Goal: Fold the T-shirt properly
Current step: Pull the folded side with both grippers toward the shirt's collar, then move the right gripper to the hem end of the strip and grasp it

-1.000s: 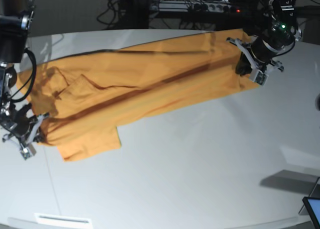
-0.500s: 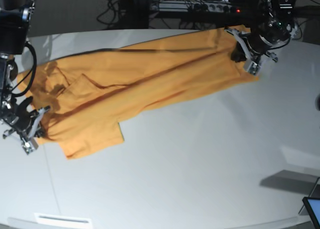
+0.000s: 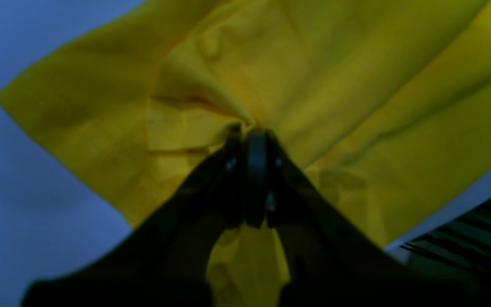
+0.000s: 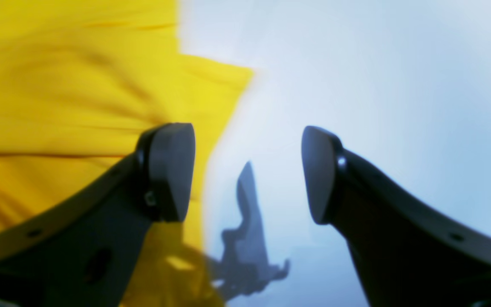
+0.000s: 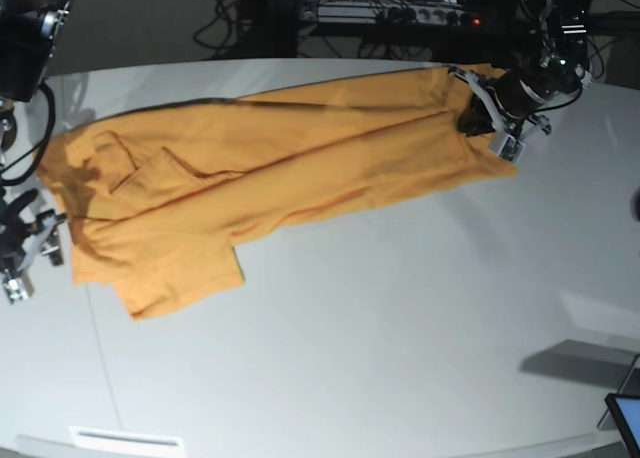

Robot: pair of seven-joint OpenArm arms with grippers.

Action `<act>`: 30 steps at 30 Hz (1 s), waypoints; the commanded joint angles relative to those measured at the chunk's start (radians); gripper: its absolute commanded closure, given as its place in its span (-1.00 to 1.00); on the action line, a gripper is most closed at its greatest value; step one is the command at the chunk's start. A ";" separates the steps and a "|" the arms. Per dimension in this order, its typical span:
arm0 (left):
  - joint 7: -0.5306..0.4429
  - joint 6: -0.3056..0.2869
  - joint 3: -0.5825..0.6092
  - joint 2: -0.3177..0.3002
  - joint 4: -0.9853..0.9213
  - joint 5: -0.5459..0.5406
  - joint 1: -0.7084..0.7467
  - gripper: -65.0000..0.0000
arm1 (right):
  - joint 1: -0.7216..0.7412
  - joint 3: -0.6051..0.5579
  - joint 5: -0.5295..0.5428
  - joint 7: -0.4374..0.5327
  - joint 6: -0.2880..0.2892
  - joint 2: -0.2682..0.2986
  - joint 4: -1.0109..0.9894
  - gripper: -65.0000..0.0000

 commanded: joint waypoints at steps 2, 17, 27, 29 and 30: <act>0.048 0.011 0.002 -0.006 -0.017 0.040 -0.008 0.99 | 0.023 0.005 0.012 0.016 0.004 0.006 0.038 -0.21; 0.048 0.011 0.001 -0.006 -0.040 0.040 -0.009 0.99 | 0.255 -0.208 0.010 0.137 0.004 -0.060 -0.296 -0.21; 0.048 0.011 0.001 -0.007 -0.040 0.040 -0.014 0.99 | 0.337 -0.337 0.010 0.278 0.004 -0.088 -0.503 -0.21; 0.048 0.011 0.002 -0.007 -0.040 0.040 -0.011 0.99 | 0.371 -0.346 0.010 0.313 0.004 -0.089 -0.588 -0.21; 0.048 0.011 0.002 -0.007 -0.040 0.040 -0.009 0.99 | 0.388 -0.346 0.010 0.339 0.004 -0.089 -0.626 -0.21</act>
